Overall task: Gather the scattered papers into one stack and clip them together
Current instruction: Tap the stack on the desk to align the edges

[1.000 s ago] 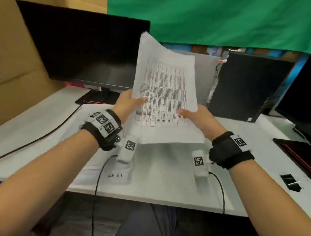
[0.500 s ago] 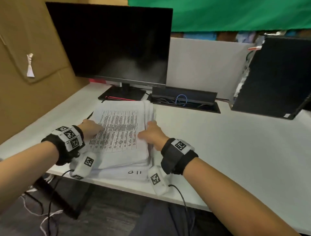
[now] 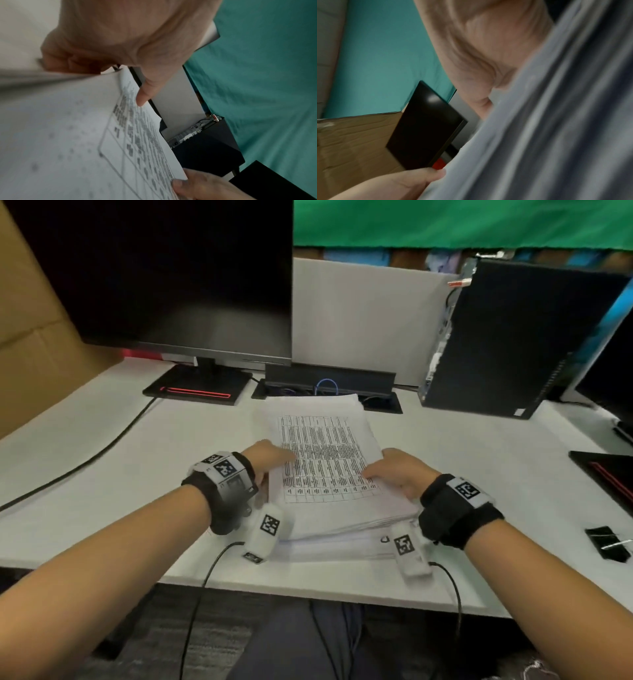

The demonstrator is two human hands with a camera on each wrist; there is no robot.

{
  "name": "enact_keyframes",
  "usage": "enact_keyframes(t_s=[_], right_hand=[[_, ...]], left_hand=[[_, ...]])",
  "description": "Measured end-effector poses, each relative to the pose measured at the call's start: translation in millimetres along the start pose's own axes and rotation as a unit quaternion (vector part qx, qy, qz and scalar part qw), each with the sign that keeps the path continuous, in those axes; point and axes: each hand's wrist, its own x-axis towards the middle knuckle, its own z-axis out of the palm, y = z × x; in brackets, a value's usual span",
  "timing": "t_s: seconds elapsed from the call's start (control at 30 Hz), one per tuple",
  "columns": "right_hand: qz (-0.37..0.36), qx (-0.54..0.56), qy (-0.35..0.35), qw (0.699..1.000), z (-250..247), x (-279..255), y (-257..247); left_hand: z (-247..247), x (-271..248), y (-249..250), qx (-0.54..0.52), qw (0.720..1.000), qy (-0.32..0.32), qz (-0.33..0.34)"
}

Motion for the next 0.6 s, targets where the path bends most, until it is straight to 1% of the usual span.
enact_keyframes(t_s=[0.1,0.23,0.27,0.37,0.4,0.47,0.53,0.57,0.6], right_hand=[[0.015,0.010,0.016,1.000,-33,-10,25],[0.022,0.063,-0.001,0.998,-46,-12,47],[0.022,0.081,-0.005,0.996,-46,-12,51],[0.007,0.143,-0.017,0.990,-49,-21,55],[-0.003,0.177,-0.007,0.984,-52,-25,54],[-0.023,0.254,0.018,0.967,-62,-34,44],[-0.064,0.333,-0.007,0.941,-73,-46,24],[-0.092,0.366,-0.008,0.926,-77,-53,11],[-0.128,0.390,0.007,0.912,-82,-59,-3]], left_hand=[[29,1,16,-0.049,0.998,-0.031,0.006],[49,6,28,-0.135,0.985,-0.095,0.045],[51,3,30,-0.150,0.982,-0.098,0.056],[54,-10,34,-0.180,0.975,-0.079,0.100],[53,-14,34,-0.196,0.970,-0.078,0.118],[46,-24,36,-0.230,0.953,-0.082,0.180],[37,-37,45,-0.231,0.932,-0.069,0.270],[34,-44,53,-0.211,0.920,-0.043,0.326],[31,-52,62,-0.185,0.904,-0.009,0.384]])
